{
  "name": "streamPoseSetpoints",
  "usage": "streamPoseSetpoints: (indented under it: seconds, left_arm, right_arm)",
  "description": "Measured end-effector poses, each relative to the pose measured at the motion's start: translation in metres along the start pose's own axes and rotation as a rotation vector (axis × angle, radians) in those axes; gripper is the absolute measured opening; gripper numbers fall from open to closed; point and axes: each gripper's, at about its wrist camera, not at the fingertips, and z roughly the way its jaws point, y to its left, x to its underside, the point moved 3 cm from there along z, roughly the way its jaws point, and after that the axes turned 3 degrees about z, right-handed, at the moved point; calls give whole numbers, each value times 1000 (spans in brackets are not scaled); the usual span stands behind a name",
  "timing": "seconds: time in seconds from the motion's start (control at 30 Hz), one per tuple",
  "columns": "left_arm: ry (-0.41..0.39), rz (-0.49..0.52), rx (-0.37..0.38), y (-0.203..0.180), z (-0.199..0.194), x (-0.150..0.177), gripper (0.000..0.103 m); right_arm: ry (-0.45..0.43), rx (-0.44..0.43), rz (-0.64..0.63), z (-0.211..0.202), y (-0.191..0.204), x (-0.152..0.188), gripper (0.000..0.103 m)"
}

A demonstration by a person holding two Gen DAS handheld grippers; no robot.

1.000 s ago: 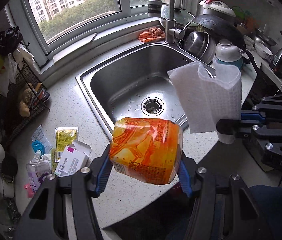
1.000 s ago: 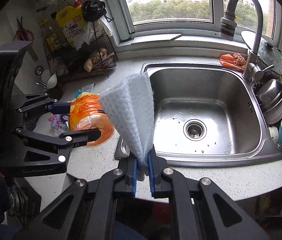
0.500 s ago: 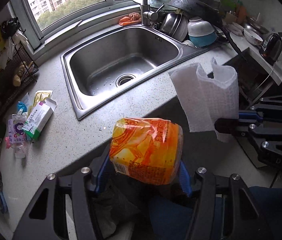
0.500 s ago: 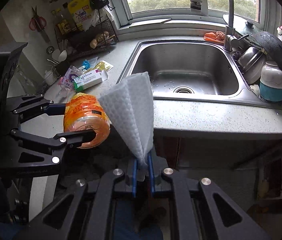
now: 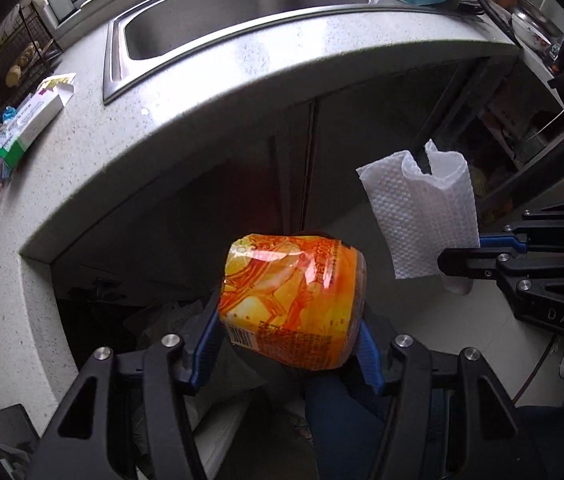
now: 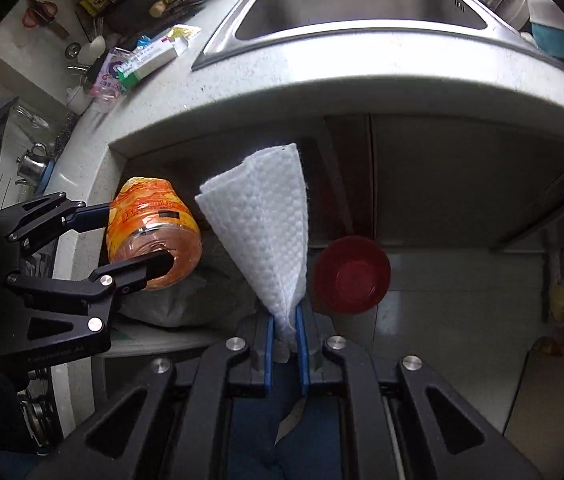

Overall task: Collect trash
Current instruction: 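Carry the cup and sponge down toward the red bin on the floor, then open the right gripper over the red bin while left drops the cup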

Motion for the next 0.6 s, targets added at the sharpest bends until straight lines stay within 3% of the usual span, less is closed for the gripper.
streamPoseSetpoints:
  seconds: [0.2,0.33,0.6]
  left_arm:
    - [55,-97,11,3,89,27,56]
    - [53,-91,-32,-1,147,32,56]
    - [72,-93,-38,2,263,49,56]
  right_arm:
    - [99,21,53,99,-31,13,9]
    - [121,22,77,162,-50,12,9]
    - [150,19,100,287,-83,0,9]
